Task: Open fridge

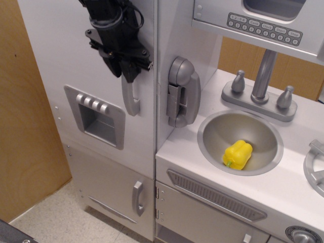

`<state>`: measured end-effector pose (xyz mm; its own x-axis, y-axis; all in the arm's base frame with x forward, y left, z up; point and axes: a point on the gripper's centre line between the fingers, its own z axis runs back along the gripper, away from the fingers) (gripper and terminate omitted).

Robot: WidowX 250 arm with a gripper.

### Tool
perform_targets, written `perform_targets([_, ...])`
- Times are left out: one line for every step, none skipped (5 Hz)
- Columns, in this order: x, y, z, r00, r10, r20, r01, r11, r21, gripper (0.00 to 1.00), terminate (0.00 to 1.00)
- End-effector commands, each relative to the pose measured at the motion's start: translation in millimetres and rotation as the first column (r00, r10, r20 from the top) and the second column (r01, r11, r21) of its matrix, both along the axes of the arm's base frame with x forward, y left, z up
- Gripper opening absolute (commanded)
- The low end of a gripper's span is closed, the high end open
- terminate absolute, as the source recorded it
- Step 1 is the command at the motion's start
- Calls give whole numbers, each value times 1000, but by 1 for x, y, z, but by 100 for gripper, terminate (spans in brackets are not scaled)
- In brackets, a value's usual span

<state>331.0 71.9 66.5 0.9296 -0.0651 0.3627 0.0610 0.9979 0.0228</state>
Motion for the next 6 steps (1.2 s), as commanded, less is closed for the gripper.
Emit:
perform_targets([-42,35,35,999,43,15,-43,998,36,0,0])
perform_targets([-67,53,33,998,57,22,-58,996,73,0,0])
perform_targets([-91,72,27,993,118,10,-119,981,153,100,0])
perform_targets([-124,58,34,996,77,-42,-65,968,243,100,0])
perform_targets([-146,25,46,993,56,-104,-34,979,201,100,0])
perform_targets([-153,-13,47,984,47,-172,-14,982,186,100,0])
